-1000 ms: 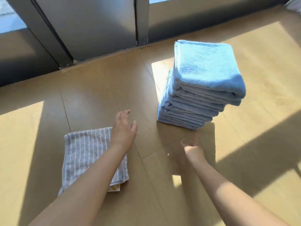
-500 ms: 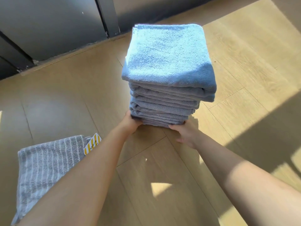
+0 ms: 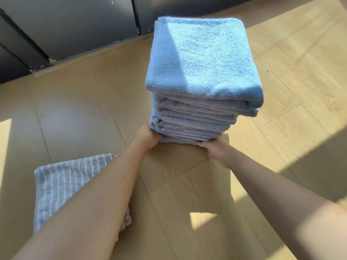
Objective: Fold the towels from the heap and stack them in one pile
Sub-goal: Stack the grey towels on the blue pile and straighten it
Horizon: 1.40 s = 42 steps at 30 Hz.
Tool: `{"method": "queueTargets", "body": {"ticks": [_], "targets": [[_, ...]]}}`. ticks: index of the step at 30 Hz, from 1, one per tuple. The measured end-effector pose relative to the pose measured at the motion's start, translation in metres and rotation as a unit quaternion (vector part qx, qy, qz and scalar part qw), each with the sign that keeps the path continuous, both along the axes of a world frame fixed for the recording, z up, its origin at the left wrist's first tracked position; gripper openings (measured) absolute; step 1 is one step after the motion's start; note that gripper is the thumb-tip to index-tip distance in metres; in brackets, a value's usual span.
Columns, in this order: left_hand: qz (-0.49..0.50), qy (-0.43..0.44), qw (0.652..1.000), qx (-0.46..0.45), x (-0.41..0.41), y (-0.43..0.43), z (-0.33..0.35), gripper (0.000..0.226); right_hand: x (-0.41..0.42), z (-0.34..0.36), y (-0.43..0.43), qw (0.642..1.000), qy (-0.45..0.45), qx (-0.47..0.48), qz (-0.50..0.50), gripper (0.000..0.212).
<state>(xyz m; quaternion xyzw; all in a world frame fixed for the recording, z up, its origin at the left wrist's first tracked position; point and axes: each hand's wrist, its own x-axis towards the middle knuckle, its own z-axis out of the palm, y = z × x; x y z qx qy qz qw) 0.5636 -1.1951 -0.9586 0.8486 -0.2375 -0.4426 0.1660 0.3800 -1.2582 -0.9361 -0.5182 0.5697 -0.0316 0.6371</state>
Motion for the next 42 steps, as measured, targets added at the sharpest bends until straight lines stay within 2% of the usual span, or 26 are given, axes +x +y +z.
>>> {"method": "queueTargets", "body": {"ticks": [2, 4, 8, 11, 12, 14, 17, 19, 22, 26, 29, 30, 32, 34, 37, 39, 41, 42], "targets": [[-0.062, -0.012, 0.998, 0.012, 0.019, 0.007, -0.001, 0.052, 0.018, 0.004, 0.008, 0.999, -0.006, -0.035, 0.022, 0.062], [-0.092, -0.012, 0.995, 0.036, 0.033, 0.018, 0.009, 0.045, 0.036, 0.005, 0.015, 0.997, 0.008, -0.071, 0.034, 0.059], [-0.044, -0.069, 0.995, 0.064, 0.06, 0.048, 0.016, 0.038, 0.07, -0.011, 0.04, 0.98, 0.069, -0.165, 0.085, 0.037], [-0.051, -0.076, 0.994, 0.067, 0.084, 0.073, 0.009, 0.062, 0.093, -0.021, 0.057, 0.975, 0.114, -0.151, 0.119, 0.035], [-0.043, -0.071, 0.994, 0.065, 0.09, 0.08, 0.012, 0.062, 0.101, -0.019, 0.063, 0.975, 0.123, -0.132, 0.133, 0.037], [-0.029, -0.069, 0.994, 0.082, 0.104, 0.096, 0.013, 0.056, 0.116, -0.019, 0.072, 0.97, 0.138, -0.114, 0.166, 0.041], [-0.007, -0.063, 0.996, 0.07, 0.123, 0.117, 0.0, 0.054, 0.133, -0.024, 0.086, 0.953, 0.143, -0.155, 0.216, 0.042], [-0.019, -0.078, 0.994, 0.075, 0.125, 0.125, 0.01, 0.054, 0.14, -0.026, 0.091, 0.95, 0.15, -0.169, 0.215, 0.041], [-0.026, -0.101, 0.99, 0.1, 0.126, 0.127, 0.011, 0.04, 0.141, -0.026, 0.093, 0.948, 0.162, -0.177, 0.21, 0.038], [-0.033, -0.072, 0.995, 0.054, 0.128, 0.13, 0.011, 0.038, 0.141, -0.023, 0.092, 0.964, 0.121, -0.163, 0.173, 0.041], [-0.034, -0.048, 0.998, 0.025, 0.134, 0.136, 0.024, 0.029, 0.135, -0.02, 0.087, 0.946, 0.142, -0.16, 0.242, 0.035], [-0.013, -0.037, 0.999, 0.004, 0.137, 0.137, 0.029, 0.036, 0.13, -0.016, 0.084, 0.939, 0.165, -0.151, 0.259, 0.034], [0.065, -0.015, 0.996, -0.055, 0.147, 0.138, 0.044, 0.051, 0.118, -0.007, 0.078, 0.956, 0.163, -0.112, 0.217, 0.044], [0.172, 0.012, 0.975, -0.14, 0.159, 0.134, 0.07, 0.045, 0.11, 0.012, 0.069, 0.985, 0.106, -0.102, 0.091, 0.047], [0.296, 0.091, 0.913, -0.266, 0.166, 0.12, 0.127, 0.034, 0.118, 0.056, 0.053, 0.991, 0.008, -0.095, -0.098, 0.018], [0.312, 0.125, 0.892, -0.302, 0.167, 0.109, 0.165, 0.035, 0.135, 0.094, 0.044, 0.982, -0.06, -0.091, -0.152, 0.019], [0.268, 0.148, 0.907, -0.288, 0.164, 0.098, 0.194, 0.033, 0.15, 0.129, 0.038, 0.972, -0.123, -0.109, -0.167, 0.022], [0.24, 0.165, 0.918, -0.267, 0.16, 0.093, 0.206, 0.027, 0.156, 0.145, 0.038, 0.968, -0.126, -0.153, -0.152, 0.024]]}}
